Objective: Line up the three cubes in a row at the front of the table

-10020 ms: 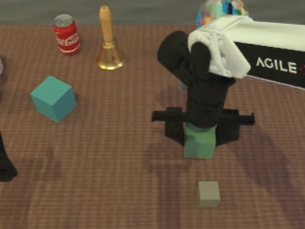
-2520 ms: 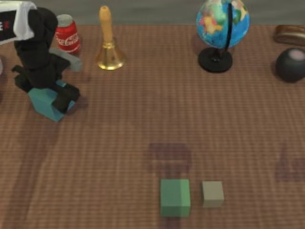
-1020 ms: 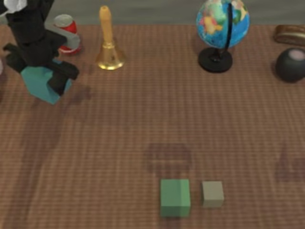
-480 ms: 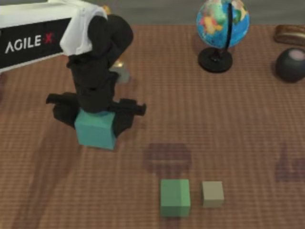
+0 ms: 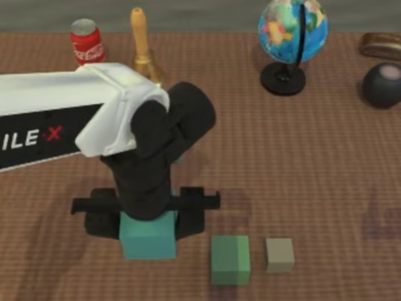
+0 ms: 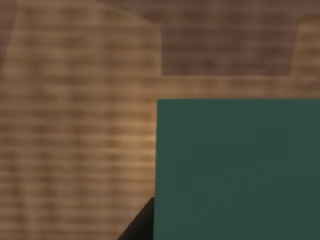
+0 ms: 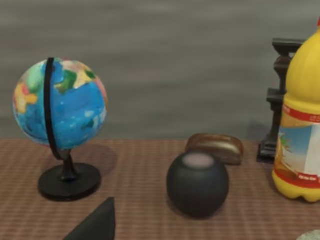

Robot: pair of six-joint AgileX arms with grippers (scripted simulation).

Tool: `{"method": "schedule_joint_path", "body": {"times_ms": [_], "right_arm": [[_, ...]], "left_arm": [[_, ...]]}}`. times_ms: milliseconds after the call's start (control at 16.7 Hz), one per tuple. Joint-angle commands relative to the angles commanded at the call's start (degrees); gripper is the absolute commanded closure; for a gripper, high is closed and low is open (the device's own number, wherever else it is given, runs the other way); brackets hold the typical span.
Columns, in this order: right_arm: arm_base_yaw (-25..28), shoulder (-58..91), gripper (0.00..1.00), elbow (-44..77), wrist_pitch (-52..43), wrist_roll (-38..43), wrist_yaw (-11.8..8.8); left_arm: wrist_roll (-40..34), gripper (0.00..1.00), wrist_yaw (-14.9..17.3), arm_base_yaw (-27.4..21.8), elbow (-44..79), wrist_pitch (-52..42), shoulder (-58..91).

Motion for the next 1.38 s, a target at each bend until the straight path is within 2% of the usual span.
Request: {"method": "schedule_joint_path", "body": {"times_ms": [420,840,1140,1380], "right_arm": [[0.0,0.0,0.0,0.0,0.0,0.0,0.0],[0.0,0.0,0.0,0.0,0.0,0.0,0.0],[0.0,0.0,0.0,0.0,0.0,0.0,0.0],[0.0,0.0,0.0,0.0,0.0,0.0,0.0]], "left_arm": [[-0.3,1.0,0.0,0.1,-1.0,1.0,0.2],[0.1,1.0,0.0,0.1,-8.5,15.1,6.2],[0.0,1.0,0.0,0.1,-9.1,16.1,6.8],[0.0,0.7,0.0,0.1,-9.1,16.1,6.8]]}}
